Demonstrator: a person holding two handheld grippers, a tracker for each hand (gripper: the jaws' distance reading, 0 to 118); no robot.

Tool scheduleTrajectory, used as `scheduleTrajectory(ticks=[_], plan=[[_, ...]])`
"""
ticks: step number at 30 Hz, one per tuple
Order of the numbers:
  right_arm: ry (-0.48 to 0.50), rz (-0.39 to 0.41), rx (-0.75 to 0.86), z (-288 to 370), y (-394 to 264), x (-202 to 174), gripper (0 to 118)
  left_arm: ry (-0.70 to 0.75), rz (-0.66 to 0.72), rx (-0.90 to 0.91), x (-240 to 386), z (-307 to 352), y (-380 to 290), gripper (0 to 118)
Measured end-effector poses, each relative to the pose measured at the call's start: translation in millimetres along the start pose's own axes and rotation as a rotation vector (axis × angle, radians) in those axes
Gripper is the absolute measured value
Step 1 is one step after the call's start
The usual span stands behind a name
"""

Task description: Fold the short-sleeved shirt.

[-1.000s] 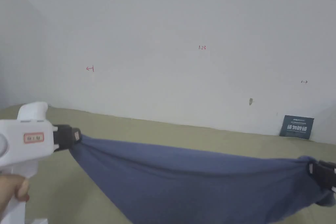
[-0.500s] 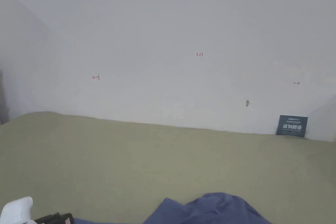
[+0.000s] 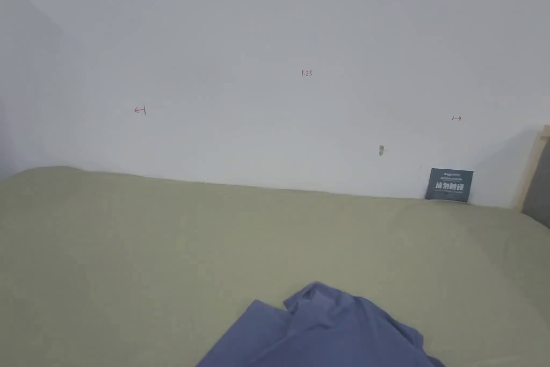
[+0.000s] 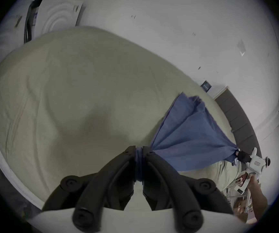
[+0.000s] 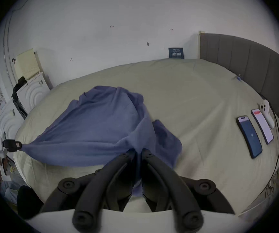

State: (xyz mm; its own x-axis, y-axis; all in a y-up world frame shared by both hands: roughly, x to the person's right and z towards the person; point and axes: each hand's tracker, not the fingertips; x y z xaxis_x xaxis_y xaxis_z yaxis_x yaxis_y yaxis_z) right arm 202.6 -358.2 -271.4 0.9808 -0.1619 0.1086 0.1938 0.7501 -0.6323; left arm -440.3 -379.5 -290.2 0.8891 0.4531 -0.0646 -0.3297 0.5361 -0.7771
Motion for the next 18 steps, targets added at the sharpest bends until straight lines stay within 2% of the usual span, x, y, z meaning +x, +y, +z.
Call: scheduleTrajectory(ticks=[6, 7, 8, 9, 10, 11, 12, 13, 15, 18], plan=[[-0.003, 0.002, -0.011, 9, -8, -1, 11, -0.004, 0.028, -0.051, -4, 0, -17, 11], [0.002, -0.004, -0.009, 11, -7, -1, 11, 0.002, 0.013, -0.053, 0, 3, -16, 24], [0.011, -0.01, -0.005, 13, -5, -2, 13, 0.041, -0.024, -0.029, 3, 6, -14, 51], [0.011, -0.012, 0.012, 16, -4, -3, 26, 0.06, -0.063, 0.01, 8, 11, -11, 95], [-0.005, -0.002, 0.052, 21, 1, -7, 47, 0.048, -0.09, 0.042, 13, 18, -7, 112], [-0.028, 0.016, 0.08, 26, 7, -11, 80, 0.019, -0.101, 0.092, 18, 27, -3, 114], [-0.011, 0.017, 0.084, 30, 14, -15, 108, -0.008, -0.126, 0.158, 24, 38, 3, 113], [0.013, 0.017, 0.116, 39, 21, -19, 110, -0.025, -0.143, 0.184, 32, 46, 9, 113], [0.048, 0.03, 0.209, 50, 37, -30, 107, 0.006, -0.202, 0.227, 46, 57, 24, 113], [-0.016, 0.076, 0.215, 55, 56, -52, 107, 0.047, -0.319, 0.297, 74, 57, 38, 112]])
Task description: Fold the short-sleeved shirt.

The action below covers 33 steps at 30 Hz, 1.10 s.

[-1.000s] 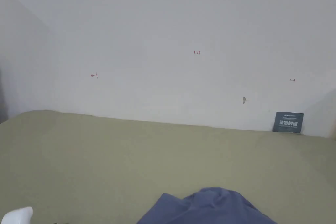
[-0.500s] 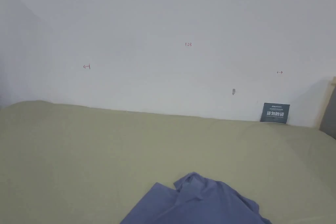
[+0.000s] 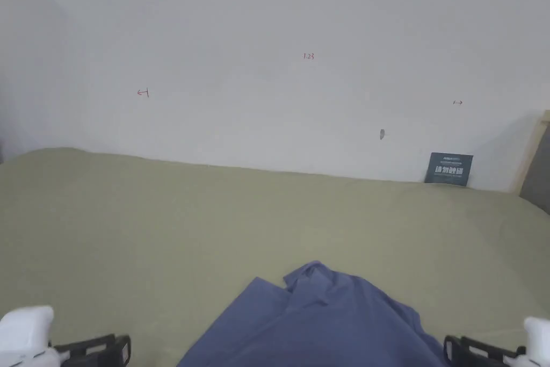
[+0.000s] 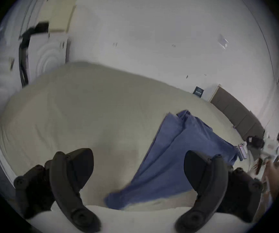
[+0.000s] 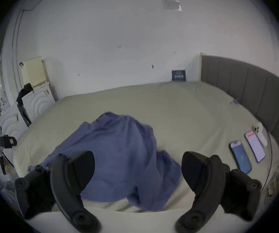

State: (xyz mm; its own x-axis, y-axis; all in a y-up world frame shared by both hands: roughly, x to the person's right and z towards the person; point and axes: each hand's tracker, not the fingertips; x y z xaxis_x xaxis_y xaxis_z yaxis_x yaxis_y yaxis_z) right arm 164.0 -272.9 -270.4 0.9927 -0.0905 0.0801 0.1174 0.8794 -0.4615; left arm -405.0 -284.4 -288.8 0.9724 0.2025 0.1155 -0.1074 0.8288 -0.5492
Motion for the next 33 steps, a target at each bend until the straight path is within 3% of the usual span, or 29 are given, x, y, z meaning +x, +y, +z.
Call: scheduleTrajectory(ticks=[2, 3, 4, 5, 6, 7, 8, 10, 20, 21, 22, 23, 24, 27, 31, 32, 33], plan=[[-0.014, 0.038, -0.006, -1, 7, -10, 107, -0.003, -0.036, 0.007, 14, -4, 8, 111], [-0.022, 0.054, -0.019, -2, 9, -15, 104, -0.008, -0.033, 0.008, 20, -6, 10, 106], [-0.035, 0.074, -0.03, -2, 9, -20, 93, -0.01, -0.035, 0.01, 24, -8, 12, 93], [-0.067, 0.099, -0.049, -2, 9, -25, 71, -0.007, -0.04, 0.013, 27, -12, 11, 60], [-0.093, 0.14, -0.073, -5, 7, -29, 21, 0.011, -0.05, 0.004, 30, -14, 11, 22], [-0.099, 0.142, -0.059, -4, 4, -31, 8, 0.019, -0.054, 0.006, 33, -16, 8, 1], [-0.075, 0.127, -0.068, -4, 2, -31, 7, 0.002, -0.043, -0.01, 31, -17, 8, 0], [-0.043, 0.098, -0.081, -2, -2, -30, 7, -0.085, -0.019, -0.083, 26, -18, 7, 0], [-0.004, 0.089, -0.118, -2, -8, -32, 7, -0.147, -0.073, -0.457, -44, -25, -5, 0], [0.001, 0.093, -0.126, -3, -9, -33, 7, -0.158, -0.091, -0.487, -47, -25, -9, 6], [0.005, 0.094, -0.137, -5, -10, -33, 7, -0.142, -0.102, -0.484, -49, -24, -13, 31], [0.011, 0.092, -0.149, -9, -11, -35, 7, -0.138, -0.12, -0.487, -52, -25, -17, 90], [0.02, 0.09, -0.16, -11, -12, -35, 7, -0.142, -0.127, -0.513, -53, -29, -23, 117], [0.03, 0.095, -0.165, -14, -14, -40, 7, -0.18, -0.056, -0.544, -60, -35, -35, 116], [0.054, 0.111, -0.17, -19, -13, -46, 7, -0.129, -0.022, -0.561, -58, -53, -51, 113], [0.058, 0.122, -0.172, -21, -12, -47, 7, -0.13, -0.022, -0.558, -60, -58, -54, 111], [0.059, 0.132, -0.176, -22, -12, -49, 7, -0.129, -0.023, -0.557, -58, -60, -57, 102]])
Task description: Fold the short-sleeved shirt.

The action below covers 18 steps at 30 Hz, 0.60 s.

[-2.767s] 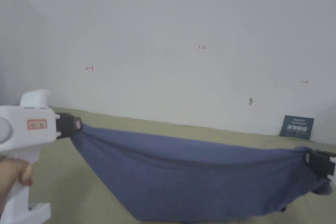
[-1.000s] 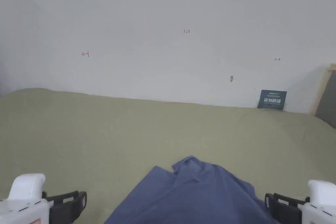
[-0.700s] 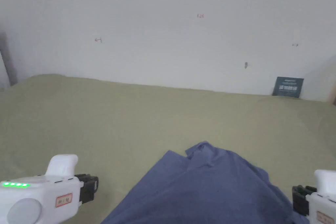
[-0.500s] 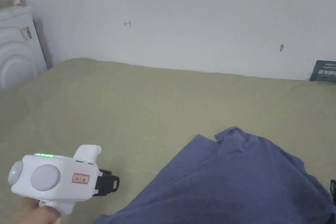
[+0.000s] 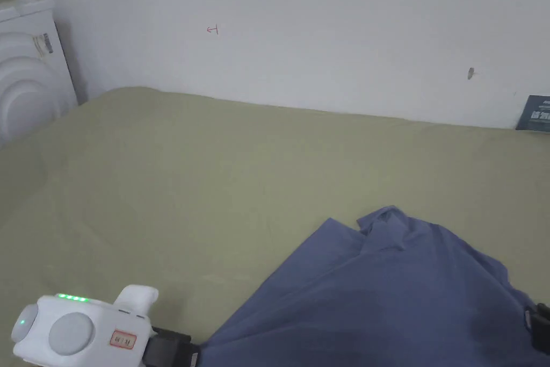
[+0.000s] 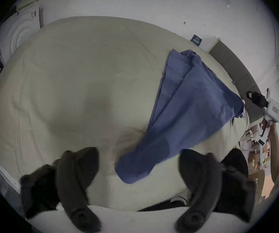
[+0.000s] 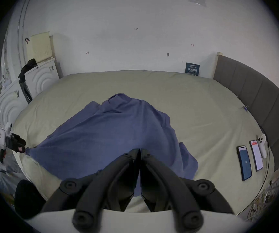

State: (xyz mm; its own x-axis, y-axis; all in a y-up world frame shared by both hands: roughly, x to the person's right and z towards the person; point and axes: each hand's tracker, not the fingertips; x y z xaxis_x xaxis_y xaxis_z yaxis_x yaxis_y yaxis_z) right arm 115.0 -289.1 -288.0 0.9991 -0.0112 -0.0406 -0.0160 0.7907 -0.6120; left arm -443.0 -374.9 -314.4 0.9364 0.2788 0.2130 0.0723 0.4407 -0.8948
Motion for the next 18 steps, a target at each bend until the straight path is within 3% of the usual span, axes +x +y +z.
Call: scheduleTrajectory(ticks=[3, 6, 8, 14, 18], plan=[[0.005, 0.01, -0.008, -10, 3, 3, 7, 0.01, -0.03, -0.038, 3, -12, -5, 64], [0.015, -0.003, -0.014, -20, 10, 6, 7, 0.06, -0.085, 0.009, 9, -9, -9, 41], [0.03, -0.005, -0.032, -32, 19, 9, 7, -0.054, -0.008, 0.053, 4, -7, -8, 4], [0.103, 0.056, -0.129, -102, 87, 19, 7, -0.027, -0.013, 0.062, 6, 2, -5, 3], [0.078, 0.098, -0.223, -181, 141, 26, 7, -0.023, -0.004, 0.072, 15, 5, -7, 3]])
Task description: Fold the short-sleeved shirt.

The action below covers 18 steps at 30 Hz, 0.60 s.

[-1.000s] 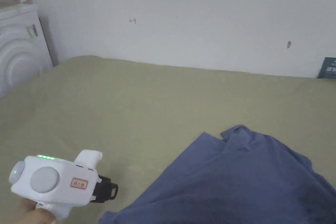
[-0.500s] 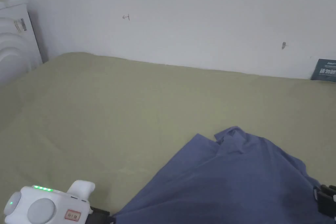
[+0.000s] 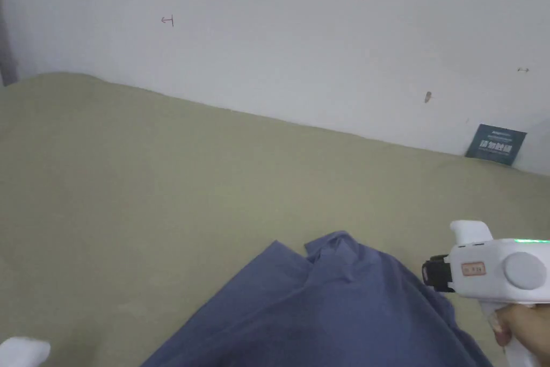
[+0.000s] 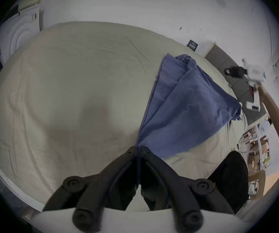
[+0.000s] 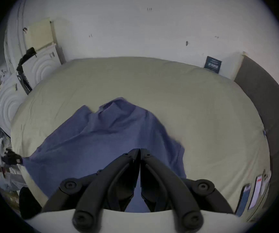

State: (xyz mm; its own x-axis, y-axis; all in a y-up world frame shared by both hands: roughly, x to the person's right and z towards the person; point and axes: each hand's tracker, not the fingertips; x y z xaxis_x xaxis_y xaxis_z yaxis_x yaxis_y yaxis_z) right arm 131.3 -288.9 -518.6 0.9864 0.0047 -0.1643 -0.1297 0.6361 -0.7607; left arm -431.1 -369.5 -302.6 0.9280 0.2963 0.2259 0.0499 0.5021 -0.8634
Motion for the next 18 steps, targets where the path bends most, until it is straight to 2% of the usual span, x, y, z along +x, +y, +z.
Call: scheduleTrajectory(ticks=[3, 4, 5, 6, 7, 8, 10, 12, 15, 17, 18], plan=[[0.02, 0.069, -0.08, -49, 42, 10, 10, 0.004, 0.01, -0.003, 5, -3, -1, 3], [-0.017, 0.113, -0.093, -64, 54, 10, 23, 0.016, 0.014, 0.0, 7, -4, -2, 4], [0.011, 0.16, -0.132, -80, 62, 8, 50, 0.011, 0.021, -0.008, 4, -4, -1, 3], [0.046, 0.2, -0.191, -99, 70, 10, 93, 0.011, 0.024, -0.015, 5, -6, 0, 4], [0.037, 0.255, -0.257, -115, 72, 6, 113, 0.017, 0.026, -0.018, 7, -7, -1, 4], [0.007, 0.305, -0.278, -122, 72, 4, 117, 0.015, 0.026, -0.03, 8, -9, 0, 4], [0.007, 0.384, -0.259, -141, 75, 2, 115, 0.025, 0.026, -0.038, 4, -12, 2, 4], [0.012, 0.374, -0.27, -157, 77, 3, 108, 0.03, 0.03, -0.045, 4, -14, 3, 4], [0.008, 0.375, -0.291, -175, 76, 4, 108, 0.031, 0.034, -0.055, 1, -18, 3, 4], [0.054, 0.372, -0.345, -180, 76, 8, 108, 0.022, 0.044, -0.061, 0, -19, 4, 4], [0.082, 0.367, -0.372, -180, 74, 8, 101, 0.024, 0.048, -0.056, -1, -19, 3, 4]])
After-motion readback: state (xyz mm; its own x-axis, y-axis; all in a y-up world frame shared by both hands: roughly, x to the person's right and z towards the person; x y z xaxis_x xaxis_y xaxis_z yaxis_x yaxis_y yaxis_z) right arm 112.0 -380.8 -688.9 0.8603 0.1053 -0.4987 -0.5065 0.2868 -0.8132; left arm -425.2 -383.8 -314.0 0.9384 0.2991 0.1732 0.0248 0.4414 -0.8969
